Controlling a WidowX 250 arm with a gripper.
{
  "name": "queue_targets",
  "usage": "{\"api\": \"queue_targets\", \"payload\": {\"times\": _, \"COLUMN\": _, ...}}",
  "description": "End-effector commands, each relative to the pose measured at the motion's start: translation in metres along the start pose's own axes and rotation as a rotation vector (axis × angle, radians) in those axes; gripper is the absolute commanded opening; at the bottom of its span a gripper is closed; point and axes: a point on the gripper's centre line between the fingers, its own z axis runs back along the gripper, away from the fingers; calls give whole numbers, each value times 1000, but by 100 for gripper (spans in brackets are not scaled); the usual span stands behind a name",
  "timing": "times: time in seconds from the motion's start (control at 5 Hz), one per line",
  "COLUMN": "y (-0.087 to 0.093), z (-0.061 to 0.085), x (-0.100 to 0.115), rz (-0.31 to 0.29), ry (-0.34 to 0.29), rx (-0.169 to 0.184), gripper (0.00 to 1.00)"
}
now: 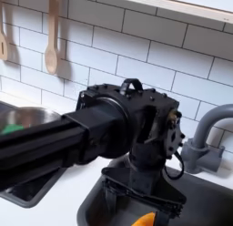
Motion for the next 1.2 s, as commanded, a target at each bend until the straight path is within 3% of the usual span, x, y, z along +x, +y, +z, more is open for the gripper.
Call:
{"api": "queue_targets", "payload": {"times": 0.0, "y": -8, "z": -11, "x": 1, "rz": 28, "ry": -6, "rx": 8, "gripper": 100}}
{"api": "queue_targets", "payload": {"times": 1.0, "y": -11, "z": -61, "x": 18, "rz": 59, "ry": 67, "rx": 40, "gripper": 100}}
